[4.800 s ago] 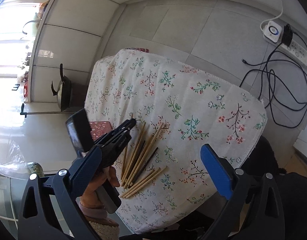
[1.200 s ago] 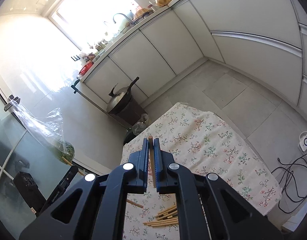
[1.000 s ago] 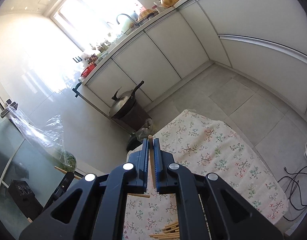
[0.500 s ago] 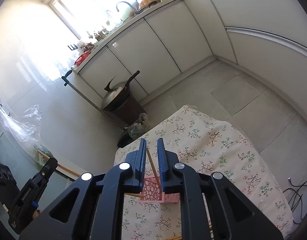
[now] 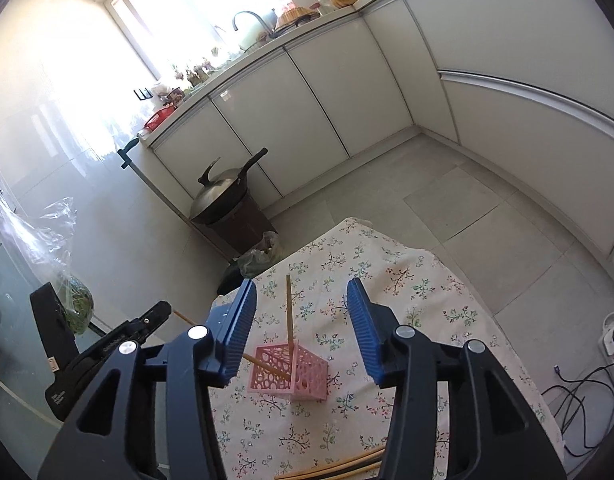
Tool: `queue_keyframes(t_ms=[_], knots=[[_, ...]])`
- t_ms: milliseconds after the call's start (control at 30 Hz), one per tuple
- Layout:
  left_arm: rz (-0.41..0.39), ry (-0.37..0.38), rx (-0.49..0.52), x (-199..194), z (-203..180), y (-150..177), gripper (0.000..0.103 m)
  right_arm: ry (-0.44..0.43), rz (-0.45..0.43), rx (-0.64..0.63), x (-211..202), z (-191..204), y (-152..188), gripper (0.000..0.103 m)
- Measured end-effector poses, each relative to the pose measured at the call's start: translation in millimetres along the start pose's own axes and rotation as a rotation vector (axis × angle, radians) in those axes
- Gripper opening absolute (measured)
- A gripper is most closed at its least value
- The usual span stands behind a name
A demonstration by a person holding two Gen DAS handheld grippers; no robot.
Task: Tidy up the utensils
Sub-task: 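Lower the chopsticks into the pink basket and open both tools, then withdraw both open tools from the basket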
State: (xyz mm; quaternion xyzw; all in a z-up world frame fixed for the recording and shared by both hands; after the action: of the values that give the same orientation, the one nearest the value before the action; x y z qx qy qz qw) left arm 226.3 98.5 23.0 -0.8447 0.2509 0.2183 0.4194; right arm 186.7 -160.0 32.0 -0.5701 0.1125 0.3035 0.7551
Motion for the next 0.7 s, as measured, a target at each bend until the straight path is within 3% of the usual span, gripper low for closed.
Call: queue_keyframes(t_ms=[167,267,367,500,700], knots=[[-0.076,0.010,0.003,-29.7,0.5,-11.2,0.037,0.008,0.000,-0.035,0.6,11.3,-1.0,0.048],[-0.072,0.004,0.032,-38.3,-4.9,-7.6,0.040,0.015,0.003,-0.063,1.3,21.0,0.2,0.048],[-0.070,-0.028,0.069,-40.7,-8.1,1.1,0.043,0.032,0.004,-0.090,2.7,30.6,3.3,0.061],[-0.070,-0.065,0.120,-44.8,-13.1,16.1,0.046,0.062,0.020,-0.143,6.4,42.2,8.6,0.063],[-0.101,-0.098,0.178,-56.9,-18.8,34.7,0.063,0.119,0.034,-0.213,4.6,50.4,19.9,0.071]])
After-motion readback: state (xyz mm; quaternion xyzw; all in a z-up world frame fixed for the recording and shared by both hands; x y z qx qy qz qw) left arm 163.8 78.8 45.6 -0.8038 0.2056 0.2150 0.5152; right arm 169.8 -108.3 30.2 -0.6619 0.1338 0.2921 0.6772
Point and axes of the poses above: each gripper's, at about its wrist camera, not at the fingertips, and x roughly the way its jaws point, z to its left, y to its underside, the point moved 3 cm from there along x, roughly the way its jaws point, and after that the axes turned 15 degrees about -x, right-handed, at the moved point
